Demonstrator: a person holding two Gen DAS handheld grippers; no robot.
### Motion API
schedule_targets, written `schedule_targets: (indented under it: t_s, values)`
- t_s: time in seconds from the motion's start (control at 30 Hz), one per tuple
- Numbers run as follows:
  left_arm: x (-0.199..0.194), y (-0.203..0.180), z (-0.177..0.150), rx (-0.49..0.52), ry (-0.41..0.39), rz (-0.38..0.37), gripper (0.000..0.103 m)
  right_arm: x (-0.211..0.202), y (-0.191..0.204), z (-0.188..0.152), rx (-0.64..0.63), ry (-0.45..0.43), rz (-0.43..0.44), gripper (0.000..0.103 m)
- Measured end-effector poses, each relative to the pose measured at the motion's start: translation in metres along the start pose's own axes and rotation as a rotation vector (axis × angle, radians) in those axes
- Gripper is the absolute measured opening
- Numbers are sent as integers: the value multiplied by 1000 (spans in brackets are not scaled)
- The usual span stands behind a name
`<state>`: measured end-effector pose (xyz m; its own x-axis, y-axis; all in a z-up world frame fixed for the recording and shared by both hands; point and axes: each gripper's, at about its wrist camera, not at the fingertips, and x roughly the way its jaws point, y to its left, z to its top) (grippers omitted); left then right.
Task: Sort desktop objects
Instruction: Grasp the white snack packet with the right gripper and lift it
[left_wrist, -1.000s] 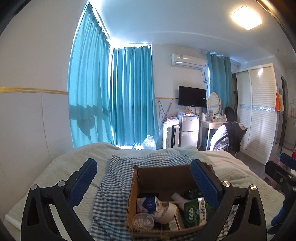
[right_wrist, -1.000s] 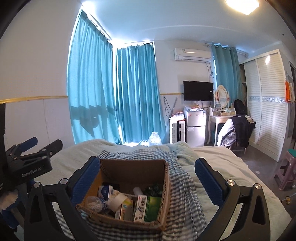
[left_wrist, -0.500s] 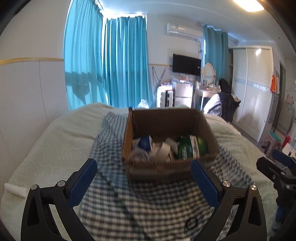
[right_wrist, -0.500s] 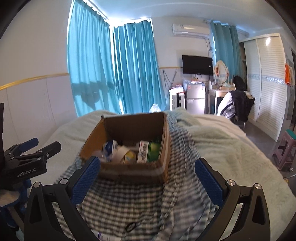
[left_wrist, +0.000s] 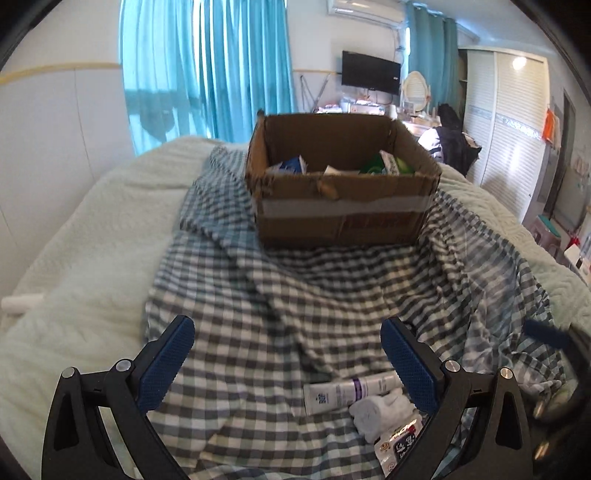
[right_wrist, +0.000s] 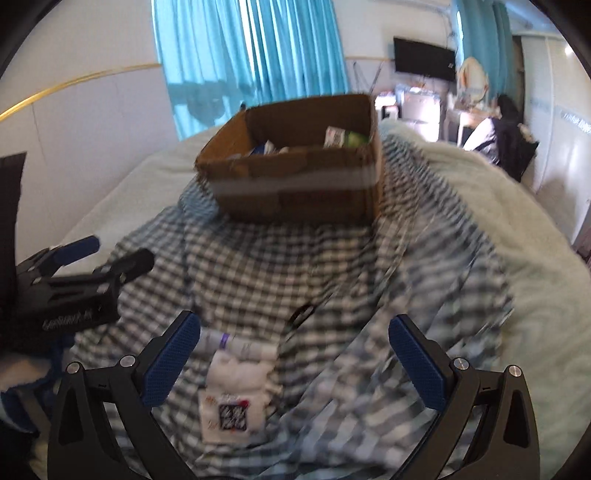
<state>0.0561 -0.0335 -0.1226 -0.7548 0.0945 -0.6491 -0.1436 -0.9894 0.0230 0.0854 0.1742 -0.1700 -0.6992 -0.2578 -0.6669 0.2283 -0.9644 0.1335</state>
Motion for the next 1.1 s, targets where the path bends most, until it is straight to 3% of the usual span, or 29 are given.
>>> schedule_targets:
  t_s: [0.2, 0.3, 0.53, 0.6, 0.67, 0.8, 1.1]
  values:
    - [7, -6, -13, 23, 41, -18, 101, 26, 32, -21, -119, 126, 79, 99]
    - [12, -8, -17, 27, 60, -30, 99, 45, 43, -38, -158, 223, 128, 87]
    - [24, -11, -23, 29, 104, -46, 99, 86, 38, -62, -131, 413, 121, 82]
    - [25, -13, -23, 34, 113, -50, 99, 93, 30, -65, -97, 447, 110, 56]
    - [27, -15, -24, 40, 121, -59, 99, 93, 22, -66, -70, 449, 102, 32]
    - [26, -23, -26, 61, 133, -77, 99, 76, -5, -54, 14, 386, 132, 6]
    - [39, -59, -45, 177, 217, -133, 99, 34, -33, -16, -4, 198, -36, 5]
